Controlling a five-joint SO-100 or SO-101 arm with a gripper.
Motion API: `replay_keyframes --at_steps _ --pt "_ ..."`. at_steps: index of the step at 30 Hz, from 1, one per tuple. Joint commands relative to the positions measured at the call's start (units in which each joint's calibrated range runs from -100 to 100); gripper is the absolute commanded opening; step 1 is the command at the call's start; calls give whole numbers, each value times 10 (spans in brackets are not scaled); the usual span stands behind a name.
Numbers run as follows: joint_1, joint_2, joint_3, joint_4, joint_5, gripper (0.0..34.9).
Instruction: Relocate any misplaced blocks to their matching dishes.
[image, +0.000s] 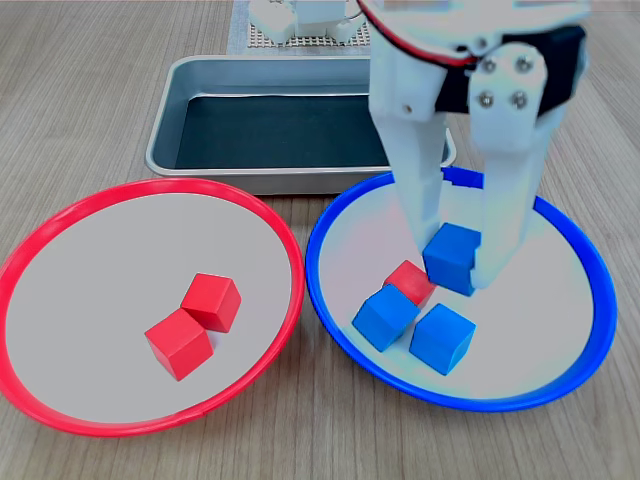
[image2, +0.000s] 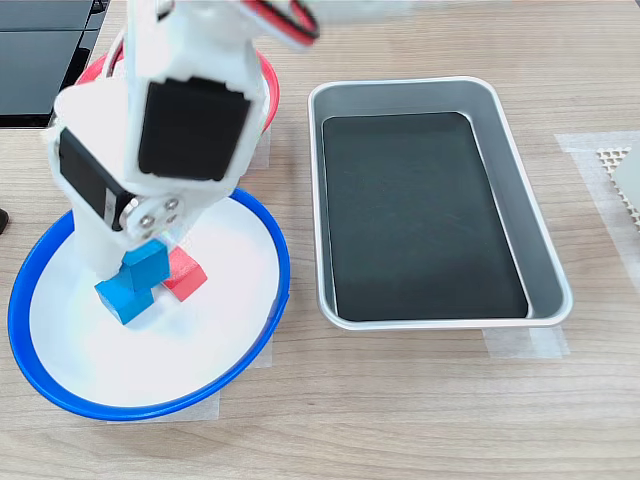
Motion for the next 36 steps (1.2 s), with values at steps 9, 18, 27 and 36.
replay_keyframes --at_steps 9,18,27,36 --pt "-47 86 -139 42 -29 3" --pt "-40 111 -163 37 -21 54" --pt "-10 132 -186 58 10 174" --pt "0 92 -185 83 24 175"
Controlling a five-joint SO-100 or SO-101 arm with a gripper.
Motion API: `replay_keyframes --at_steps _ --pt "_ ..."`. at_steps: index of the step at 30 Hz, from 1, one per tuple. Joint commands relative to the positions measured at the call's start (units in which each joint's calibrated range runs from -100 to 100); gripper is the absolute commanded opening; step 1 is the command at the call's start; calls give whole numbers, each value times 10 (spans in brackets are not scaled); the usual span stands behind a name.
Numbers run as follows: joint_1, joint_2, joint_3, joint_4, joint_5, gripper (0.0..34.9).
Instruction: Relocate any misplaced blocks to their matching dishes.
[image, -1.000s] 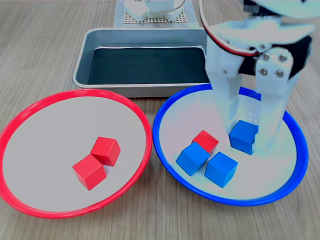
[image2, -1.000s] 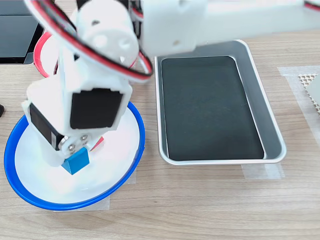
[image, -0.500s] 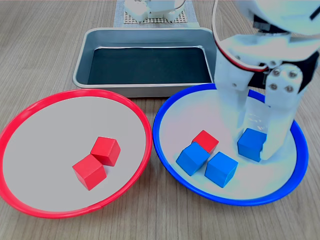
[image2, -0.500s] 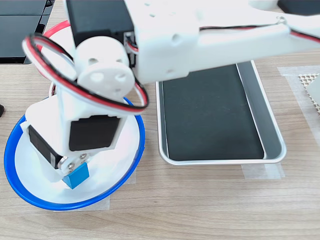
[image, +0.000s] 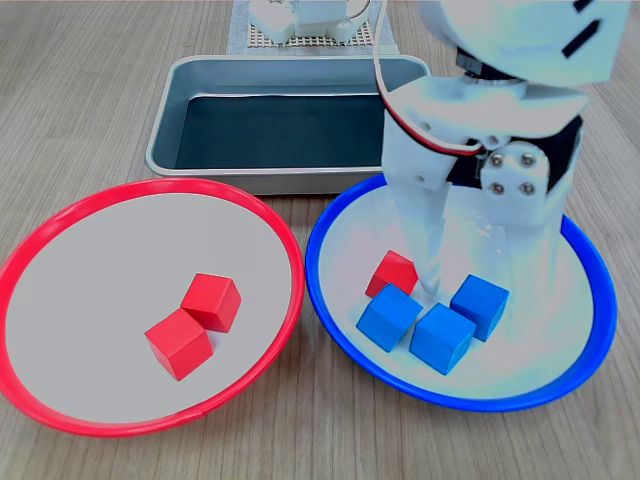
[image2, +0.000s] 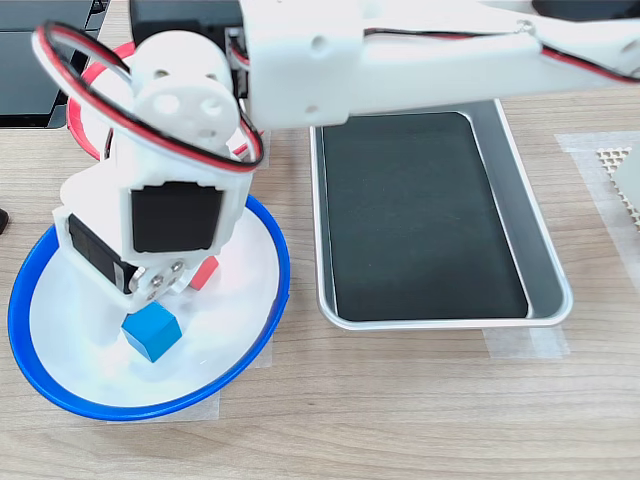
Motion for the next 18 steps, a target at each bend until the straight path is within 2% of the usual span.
replay_keyframes --at_steps 1,11,14,18 --pt "6 -55 -13 15 6 173" --pt "-2 -124 22 72 10 152" --pt "-3 -134 31 113 22 132" --pt "6 -133 46 132 38 123"
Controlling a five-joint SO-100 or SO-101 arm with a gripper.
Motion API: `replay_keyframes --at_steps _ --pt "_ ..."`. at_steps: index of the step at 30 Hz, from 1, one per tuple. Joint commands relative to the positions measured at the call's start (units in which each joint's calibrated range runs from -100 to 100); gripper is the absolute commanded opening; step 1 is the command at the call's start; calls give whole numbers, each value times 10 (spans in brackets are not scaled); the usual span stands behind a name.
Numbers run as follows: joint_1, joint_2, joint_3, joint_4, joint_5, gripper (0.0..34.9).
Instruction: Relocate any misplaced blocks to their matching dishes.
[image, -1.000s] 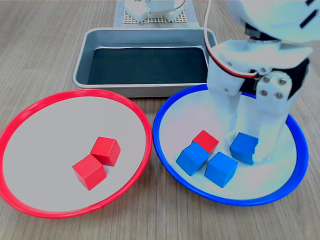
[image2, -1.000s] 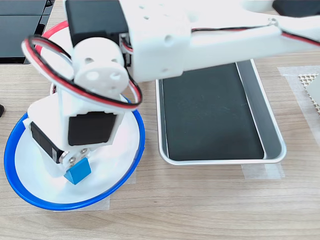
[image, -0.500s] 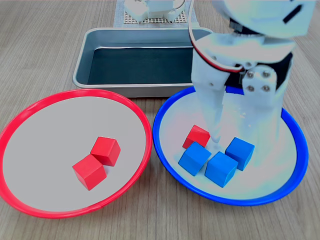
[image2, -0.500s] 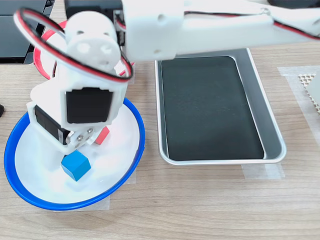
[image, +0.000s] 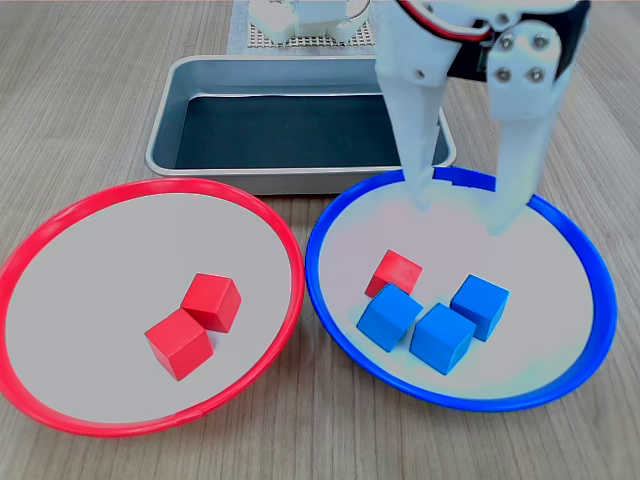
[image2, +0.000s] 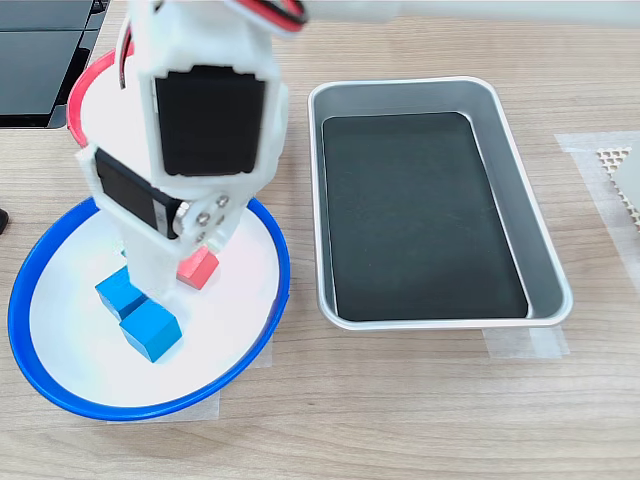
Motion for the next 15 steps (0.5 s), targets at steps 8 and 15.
replay_keyframes --at_steps 8,15 --pt "32 4 -38 21 46 142" --pt "50 42 -72 5 61 139"
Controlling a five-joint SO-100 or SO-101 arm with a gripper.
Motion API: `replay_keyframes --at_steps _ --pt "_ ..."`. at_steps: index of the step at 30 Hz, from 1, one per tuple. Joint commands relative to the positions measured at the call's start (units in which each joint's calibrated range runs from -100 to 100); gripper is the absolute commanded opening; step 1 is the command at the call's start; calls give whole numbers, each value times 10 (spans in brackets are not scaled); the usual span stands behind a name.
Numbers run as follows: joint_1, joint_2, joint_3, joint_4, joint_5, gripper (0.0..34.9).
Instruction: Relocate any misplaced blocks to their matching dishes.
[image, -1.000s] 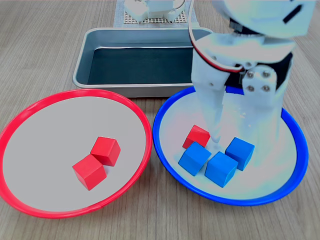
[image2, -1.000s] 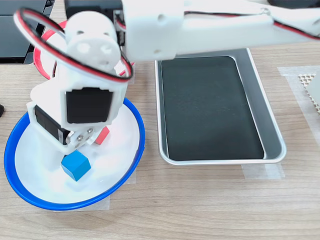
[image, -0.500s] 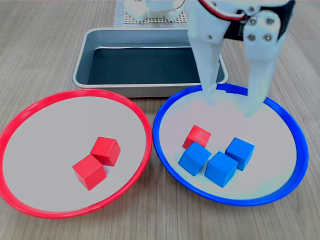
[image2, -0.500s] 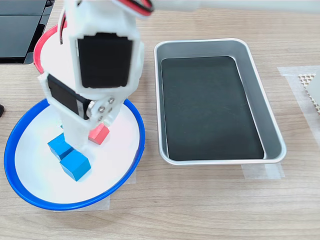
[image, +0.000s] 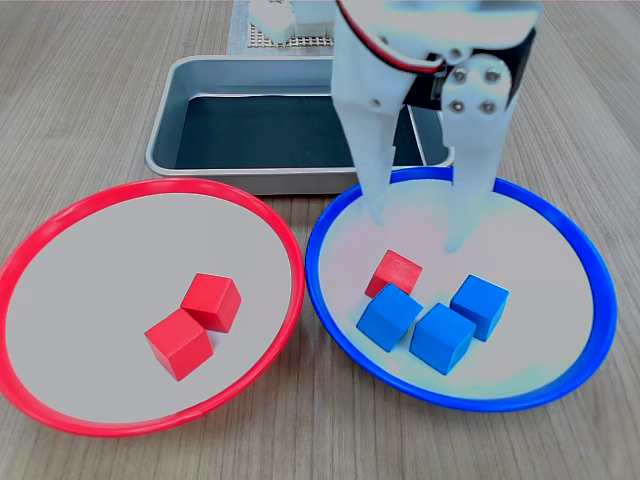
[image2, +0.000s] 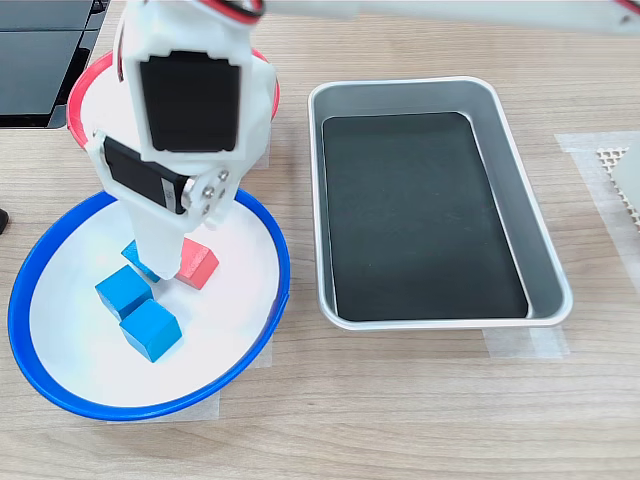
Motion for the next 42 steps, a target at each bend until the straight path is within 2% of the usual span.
replay_keyframes --at_steps 1,21,29,34,39,42 --pt "15 10 -36 -7 9 139" --pt "16 75 -84 -13 12 140" --pt "17 99 -93 -29 15 130" --pt "16 109 -96 -39 18 101" --pt "14 111 -96 -42 19 26" --pt "13 111 -95 -42 19 4"
